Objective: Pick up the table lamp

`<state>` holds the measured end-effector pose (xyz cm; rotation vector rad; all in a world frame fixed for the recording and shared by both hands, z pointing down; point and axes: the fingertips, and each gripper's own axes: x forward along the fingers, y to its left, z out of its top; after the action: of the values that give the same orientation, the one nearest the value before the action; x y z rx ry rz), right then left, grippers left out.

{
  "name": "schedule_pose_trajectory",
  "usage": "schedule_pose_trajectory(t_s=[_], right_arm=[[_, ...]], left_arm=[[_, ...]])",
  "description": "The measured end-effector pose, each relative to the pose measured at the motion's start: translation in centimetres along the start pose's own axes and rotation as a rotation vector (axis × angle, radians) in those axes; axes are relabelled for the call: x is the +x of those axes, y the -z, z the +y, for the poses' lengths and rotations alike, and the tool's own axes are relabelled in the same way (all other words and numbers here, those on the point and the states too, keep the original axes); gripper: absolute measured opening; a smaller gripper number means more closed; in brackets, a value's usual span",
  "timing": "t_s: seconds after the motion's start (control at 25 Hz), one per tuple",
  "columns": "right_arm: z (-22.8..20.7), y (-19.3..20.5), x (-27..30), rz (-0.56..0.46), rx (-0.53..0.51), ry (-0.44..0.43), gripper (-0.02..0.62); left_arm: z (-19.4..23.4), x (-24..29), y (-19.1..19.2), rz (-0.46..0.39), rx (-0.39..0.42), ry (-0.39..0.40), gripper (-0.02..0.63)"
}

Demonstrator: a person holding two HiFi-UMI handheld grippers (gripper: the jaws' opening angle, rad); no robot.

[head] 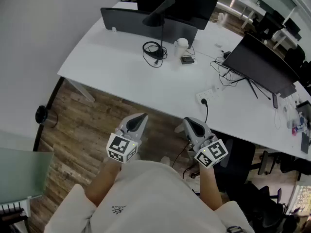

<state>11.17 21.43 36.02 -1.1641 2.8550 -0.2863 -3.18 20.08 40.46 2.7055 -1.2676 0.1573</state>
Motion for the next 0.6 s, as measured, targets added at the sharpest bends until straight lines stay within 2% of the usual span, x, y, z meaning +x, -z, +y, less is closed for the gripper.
schedule_pose_trajectory(t_s=[0.24, 0.4, 0.6], right_arm=[[1.2, 0.0, 0.8, -0.004, -0.003, 0.011, 0.0], [1.9, -0.1, 1.3, -0.024, 0.033, 0.009, 0.002], [2.7, -0.2, 2.0, -0.028, 0.048, 0.044, 0.002]], left_arm=[[1.5, -1.5, 0.1, -0.005, -0.008, -0.011, -0.006], [2.3, -2.2, 0.2, -0.008, -0.003, 0.001, -0.006], [3.3, -3.4, 0.2, -0.011, -0.011, 0.016, -0.006]])
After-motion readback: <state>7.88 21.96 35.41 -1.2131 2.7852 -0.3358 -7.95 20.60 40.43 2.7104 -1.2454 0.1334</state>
